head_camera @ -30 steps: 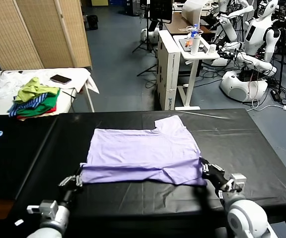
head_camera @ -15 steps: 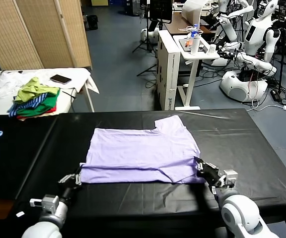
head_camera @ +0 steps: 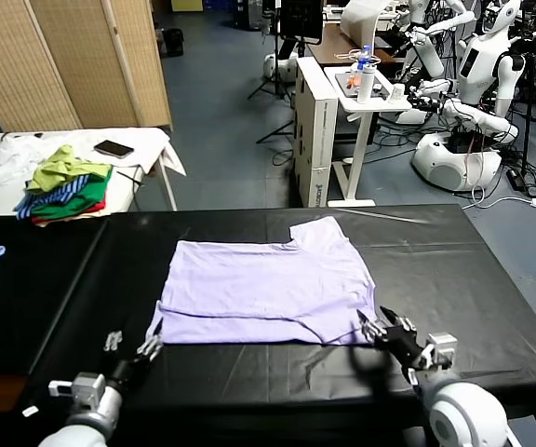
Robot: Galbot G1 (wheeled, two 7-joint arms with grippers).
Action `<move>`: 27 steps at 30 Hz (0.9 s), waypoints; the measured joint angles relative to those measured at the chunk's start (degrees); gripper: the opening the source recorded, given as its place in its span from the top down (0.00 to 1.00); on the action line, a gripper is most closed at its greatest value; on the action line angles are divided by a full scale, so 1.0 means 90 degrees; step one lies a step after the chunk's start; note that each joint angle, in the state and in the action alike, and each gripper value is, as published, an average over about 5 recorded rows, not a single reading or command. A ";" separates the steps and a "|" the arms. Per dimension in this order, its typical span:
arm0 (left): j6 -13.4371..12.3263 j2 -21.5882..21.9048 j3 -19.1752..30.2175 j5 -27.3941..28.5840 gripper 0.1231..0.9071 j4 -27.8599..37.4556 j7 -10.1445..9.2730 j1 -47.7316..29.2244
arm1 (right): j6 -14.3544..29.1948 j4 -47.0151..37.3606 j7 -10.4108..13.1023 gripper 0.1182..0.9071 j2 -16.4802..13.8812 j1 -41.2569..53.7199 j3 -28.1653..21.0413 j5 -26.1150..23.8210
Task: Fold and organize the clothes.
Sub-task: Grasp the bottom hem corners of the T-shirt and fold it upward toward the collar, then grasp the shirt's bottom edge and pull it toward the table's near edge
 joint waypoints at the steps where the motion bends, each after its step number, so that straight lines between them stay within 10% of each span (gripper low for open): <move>1: 0.0014 -0.0010 -0.0002 -0.0042 0.00 -0.0009 0.0000 0.0038 | 0.0008 -0.0006 0.0001 0.09 0.0007 -0.0021 0.0003 0.0003; 13: 0.0003 -0.0038 -0.0009 -0.0077 0.07 0.0028 0.0001 0.0181 | 0.0046 -0.0056 -0.0012 0.63 0.0057 -0.0062 -0.0062 0.0000; 23: -0.0051 -0.0033 0.0002 -0.0082 0.83 0.0038 0.0113 0.0150 | 0.0031 0.0030 -0.0005 0.93 -0.0010 -0.0091 -0.0065 -0.0018; 27: -0.0059 -0.0029 0.0005 -0.0081 0.98 -0.0017 0.0103 0.0211 | -0.0082 0.0151 0.0074 0.97 -0.0061 -0.0166 -0.0039 -0.0030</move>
